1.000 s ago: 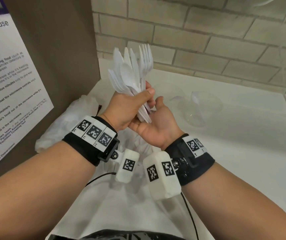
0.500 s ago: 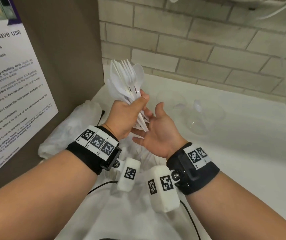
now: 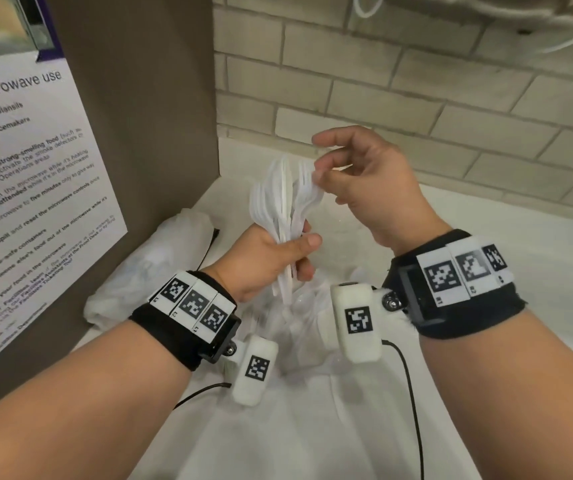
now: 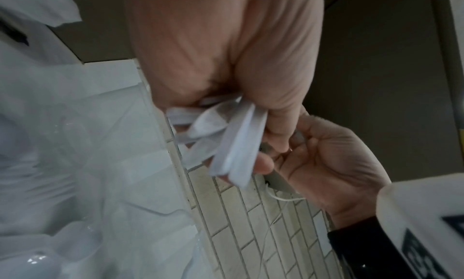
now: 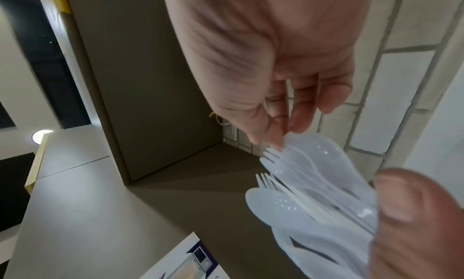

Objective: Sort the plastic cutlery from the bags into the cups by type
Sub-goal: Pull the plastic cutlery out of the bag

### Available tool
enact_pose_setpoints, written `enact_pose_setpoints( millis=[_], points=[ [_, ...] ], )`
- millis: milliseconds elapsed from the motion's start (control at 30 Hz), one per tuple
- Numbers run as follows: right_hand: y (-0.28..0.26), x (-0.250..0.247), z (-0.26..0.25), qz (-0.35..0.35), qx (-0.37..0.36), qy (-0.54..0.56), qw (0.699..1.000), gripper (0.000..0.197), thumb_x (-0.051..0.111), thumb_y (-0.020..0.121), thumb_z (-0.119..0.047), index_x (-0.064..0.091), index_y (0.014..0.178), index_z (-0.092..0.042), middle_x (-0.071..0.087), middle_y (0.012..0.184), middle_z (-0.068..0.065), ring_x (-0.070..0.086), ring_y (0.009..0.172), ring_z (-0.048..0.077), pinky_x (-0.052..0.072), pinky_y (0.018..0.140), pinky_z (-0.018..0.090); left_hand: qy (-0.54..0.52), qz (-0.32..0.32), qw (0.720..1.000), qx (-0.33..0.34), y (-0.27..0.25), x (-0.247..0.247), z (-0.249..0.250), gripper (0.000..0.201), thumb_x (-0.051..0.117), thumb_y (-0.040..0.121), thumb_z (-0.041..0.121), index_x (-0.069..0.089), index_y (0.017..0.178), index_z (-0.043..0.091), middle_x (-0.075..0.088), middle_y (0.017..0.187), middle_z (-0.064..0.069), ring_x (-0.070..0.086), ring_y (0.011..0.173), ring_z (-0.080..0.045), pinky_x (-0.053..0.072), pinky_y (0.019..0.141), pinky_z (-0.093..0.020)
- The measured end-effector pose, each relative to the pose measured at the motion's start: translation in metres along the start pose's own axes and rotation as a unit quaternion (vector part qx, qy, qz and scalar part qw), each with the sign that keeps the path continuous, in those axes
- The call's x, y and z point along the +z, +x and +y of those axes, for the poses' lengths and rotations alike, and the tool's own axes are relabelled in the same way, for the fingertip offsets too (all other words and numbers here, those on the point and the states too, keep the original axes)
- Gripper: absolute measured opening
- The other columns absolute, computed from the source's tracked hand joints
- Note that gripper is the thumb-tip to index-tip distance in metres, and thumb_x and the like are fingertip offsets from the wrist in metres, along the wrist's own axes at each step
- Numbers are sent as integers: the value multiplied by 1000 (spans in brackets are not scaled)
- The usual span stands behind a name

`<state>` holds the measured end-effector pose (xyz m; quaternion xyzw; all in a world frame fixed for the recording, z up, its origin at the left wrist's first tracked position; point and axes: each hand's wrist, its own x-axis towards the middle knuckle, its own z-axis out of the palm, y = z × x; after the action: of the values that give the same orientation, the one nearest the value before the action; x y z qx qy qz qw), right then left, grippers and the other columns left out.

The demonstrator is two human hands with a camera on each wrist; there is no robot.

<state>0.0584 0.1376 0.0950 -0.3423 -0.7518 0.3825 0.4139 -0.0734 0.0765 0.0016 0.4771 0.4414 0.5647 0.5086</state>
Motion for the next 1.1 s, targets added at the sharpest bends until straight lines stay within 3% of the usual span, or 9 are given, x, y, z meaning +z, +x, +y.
enact_pose_setpoints(
  millis=[167,300,433,567,667,800,900,1000,1100],
  points=[
    [5,6,9,44,-16,-106,993,26,63,83,-9,66,79,-34,53,101,-12,45,49,-1,39,61,10,-1,11,1000,-17,3,-1,-4,6,61,91,10,55,93,13,52,59,7,47,48,-16,45,56,-31],
    [5,10,6,44,-53,-137,988,19,69,79,-17,64,88,-33,45,106,-12,45,66,-5,40,71,7,54,22,998,-16,4,-1,-5,16,60,93,16,57,108,10,52,55,8,48,51,-14,47,61,-28],
    [8,12,10,21,-56,-246,967,22,60,82,-10,68,99,-22,46,117,1,43,64,-8,34,66,-3,80,29,996,-12,3,0,-6,24,58,94,17,57,116,9,51,55,0,49,50,-11,47,61,-19],
    [9,16,15,23,-69,-242,968,27,52,82,0,67,99,-16,46,117,2,45,59,-5,36,63,-2,97,34,995,-13,2,1,-3,6,56,95,15,60,90,14,53,56,0,51,51,-10,48,59,-18],
    [11,15,18,25,-45,-230,972,13,57,86,-11,67,92,-15,45,119,-1,44,65,-5,35,68,0,94,27,995,-13,3,-1,-5,11,55,96,16,64,98,22,51,63,-7,48,55,-15,48,65,-27],
    [10,15,20,-2,-23,-227,974,25,66,83,-49,67,83,-24,44,130,-5,54,102,10,44,89,23,132,33,990,-21,5,-5,-10,31,58,95,24,64,90,-6,54,61,-8,53,57,-16,47,76,-35],
    [10,15,17,-28,-19,-249,968,19,69,83,-42,67,81,-23,42,139,-4,48,121,14,40,95,24,130,31,991,-25,5,-4,-12,33,63,87,33,63,80,0,57,59,-5,56,59,-16,49,77,-38],
    [11,14,19,-15,9,-186,982,17,69,86,-30,68,83,-14,47,137,-6,49,112,3,37,83,11,124,29,991,-27,4,-4,-14,39,66,85,35,65,77,-3,59,60,-5,58,63,-18,50,81,-39],
    [13,15,20,30,9,-146,989,21,65,89,-27,63,75,-11,54,128,-4,56,102,6,42,86,17,157,22,987,-34,3,-3,-11,49,63,89,38,63,64,-4,62,61,-8,60,65,-16,48,83,-32]
  ],
)
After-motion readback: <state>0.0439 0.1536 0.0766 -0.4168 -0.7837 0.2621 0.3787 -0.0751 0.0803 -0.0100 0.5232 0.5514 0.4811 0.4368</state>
